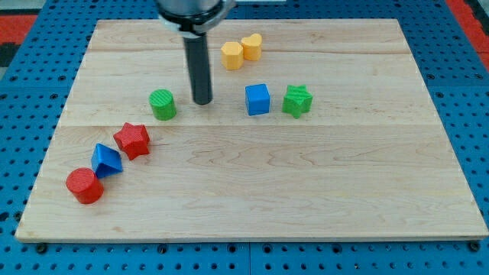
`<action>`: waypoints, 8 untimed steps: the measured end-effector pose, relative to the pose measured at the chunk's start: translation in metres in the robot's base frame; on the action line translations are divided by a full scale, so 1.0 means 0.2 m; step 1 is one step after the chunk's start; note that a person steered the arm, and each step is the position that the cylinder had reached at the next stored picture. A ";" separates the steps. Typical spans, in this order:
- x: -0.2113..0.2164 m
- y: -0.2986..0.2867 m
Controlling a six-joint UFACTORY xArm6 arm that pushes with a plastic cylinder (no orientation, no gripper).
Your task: Move the blue cube closer to the red star
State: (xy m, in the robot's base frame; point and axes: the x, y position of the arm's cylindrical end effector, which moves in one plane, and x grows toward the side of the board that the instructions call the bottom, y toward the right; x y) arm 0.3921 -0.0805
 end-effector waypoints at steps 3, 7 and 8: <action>-0.10 0.66; 0.23 0.44; 0.20 0.32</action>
State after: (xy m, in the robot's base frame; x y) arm 0.4311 -0.0174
